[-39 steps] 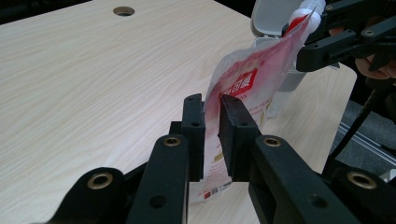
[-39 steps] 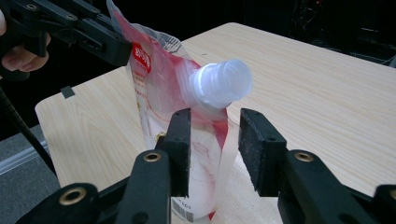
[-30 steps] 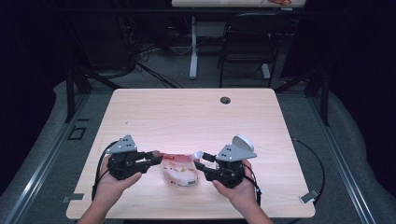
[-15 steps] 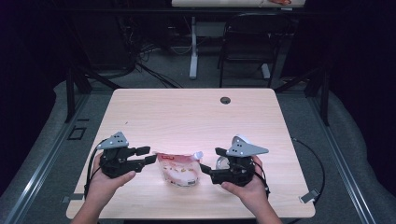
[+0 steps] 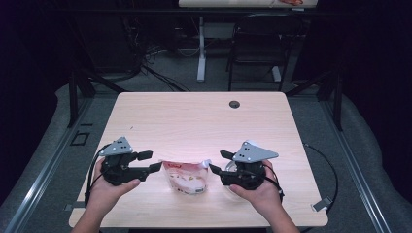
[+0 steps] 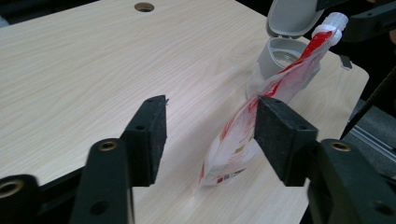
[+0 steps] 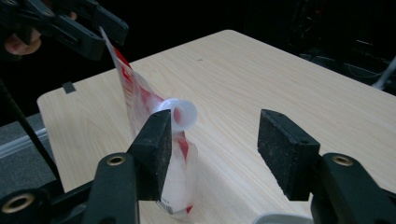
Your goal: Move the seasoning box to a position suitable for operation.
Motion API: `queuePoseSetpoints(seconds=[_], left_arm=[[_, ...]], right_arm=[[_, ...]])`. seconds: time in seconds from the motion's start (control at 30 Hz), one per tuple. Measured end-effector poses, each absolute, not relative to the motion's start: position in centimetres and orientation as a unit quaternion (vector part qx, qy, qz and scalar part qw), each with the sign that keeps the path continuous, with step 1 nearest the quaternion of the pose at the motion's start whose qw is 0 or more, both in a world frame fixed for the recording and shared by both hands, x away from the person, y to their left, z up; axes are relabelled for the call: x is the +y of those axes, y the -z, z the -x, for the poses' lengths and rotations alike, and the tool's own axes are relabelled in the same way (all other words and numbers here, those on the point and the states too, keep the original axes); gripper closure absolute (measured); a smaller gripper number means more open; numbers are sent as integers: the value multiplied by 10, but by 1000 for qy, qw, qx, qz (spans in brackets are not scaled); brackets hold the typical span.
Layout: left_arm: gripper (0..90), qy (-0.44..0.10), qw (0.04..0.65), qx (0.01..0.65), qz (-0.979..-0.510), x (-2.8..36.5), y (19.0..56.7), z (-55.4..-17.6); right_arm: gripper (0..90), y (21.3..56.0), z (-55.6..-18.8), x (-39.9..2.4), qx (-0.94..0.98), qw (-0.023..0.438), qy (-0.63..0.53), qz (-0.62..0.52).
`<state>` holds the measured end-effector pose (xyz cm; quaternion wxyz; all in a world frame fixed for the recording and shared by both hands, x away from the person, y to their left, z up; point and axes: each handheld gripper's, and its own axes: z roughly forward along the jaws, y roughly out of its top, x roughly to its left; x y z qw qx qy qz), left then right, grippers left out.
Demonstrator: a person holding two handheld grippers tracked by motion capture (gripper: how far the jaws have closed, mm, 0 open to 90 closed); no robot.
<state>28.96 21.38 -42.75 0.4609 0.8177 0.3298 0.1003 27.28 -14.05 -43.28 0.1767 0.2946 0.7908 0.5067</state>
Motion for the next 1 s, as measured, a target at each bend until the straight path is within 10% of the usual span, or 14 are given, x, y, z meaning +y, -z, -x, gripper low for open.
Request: queuePoseSetpoints(seconds=[1.0], left_arm=[[599,-121,493,315,-802,231,416,-288]], right_arm=[[624,377,-286,-84,851,195,-449,-189]])
